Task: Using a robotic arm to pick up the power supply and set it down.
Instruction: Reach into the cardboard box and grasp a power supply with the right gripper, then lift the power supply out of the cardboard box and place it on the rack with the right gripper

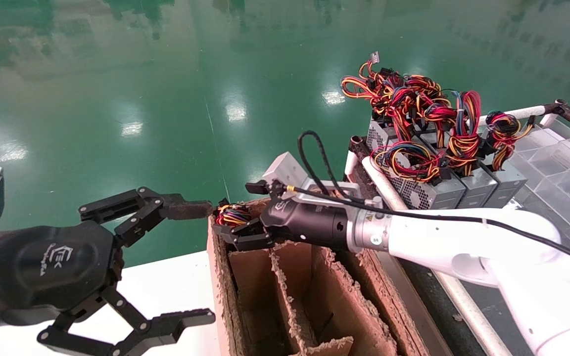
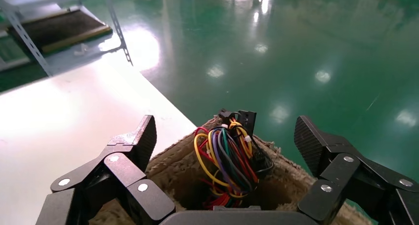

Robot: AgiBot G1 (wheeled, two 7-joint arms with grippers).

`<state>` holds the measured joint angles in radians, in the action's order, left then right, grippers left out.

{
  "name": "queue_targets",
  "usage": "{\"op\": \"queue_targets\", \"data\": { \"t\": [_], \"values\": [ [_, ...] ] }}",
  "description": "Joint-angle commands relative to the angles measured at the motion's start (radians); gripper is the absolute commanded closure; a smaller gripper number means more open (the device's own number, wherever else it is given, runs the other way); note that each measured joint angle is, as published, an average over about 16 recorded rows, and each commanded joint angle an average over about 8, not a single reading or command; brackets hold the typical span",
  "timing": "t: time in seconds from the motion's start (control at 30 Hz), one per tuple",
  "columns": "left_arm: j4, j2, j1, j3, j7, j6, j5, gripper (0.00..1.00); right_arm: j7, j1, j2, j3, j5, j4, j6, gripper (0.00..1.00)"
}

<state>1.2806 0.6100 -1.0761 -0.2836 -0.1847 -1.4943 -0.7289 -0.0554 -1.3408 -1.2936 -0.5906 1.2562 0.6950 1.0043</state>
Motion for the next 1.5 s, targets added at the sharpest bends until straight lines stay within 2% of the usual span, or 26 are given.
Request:
{"op": "queue_targets", "data": {
  "t": [0.03, 0.2, 0.4, 1.5],
  "values": [
    [0.0, 0.0, 0.0, 0.0, 0.0, 0.0, 0.0, 0.0, 0.046, 0.0, -0.013, 0.003, 0.001, -0.019, -0.006, 1.0],
    [0.0, 0.0, 0.0, 0.0, 0.0, 0.0, 0.0, 0.0, 0.121, 0.01, -0.025, 0.006, 0.003, -0.042, -0.024, 1.0],
    [0.0, 0.0, 0.0, -0.001, 0.0, 0.0, 0.001, 0.0, 0.156, 0.019, -0.026, 0.012, -0.008, -0.062, -0.033, 1.0],
    [0.0, -0.001, -0.001, -0.003, 0.002, 0.001, 0.002, 0.0, 0.193, 0.086, 0.009, 0.042, -0.064, -0.017, -0.047, 1.0]
  ]
}}
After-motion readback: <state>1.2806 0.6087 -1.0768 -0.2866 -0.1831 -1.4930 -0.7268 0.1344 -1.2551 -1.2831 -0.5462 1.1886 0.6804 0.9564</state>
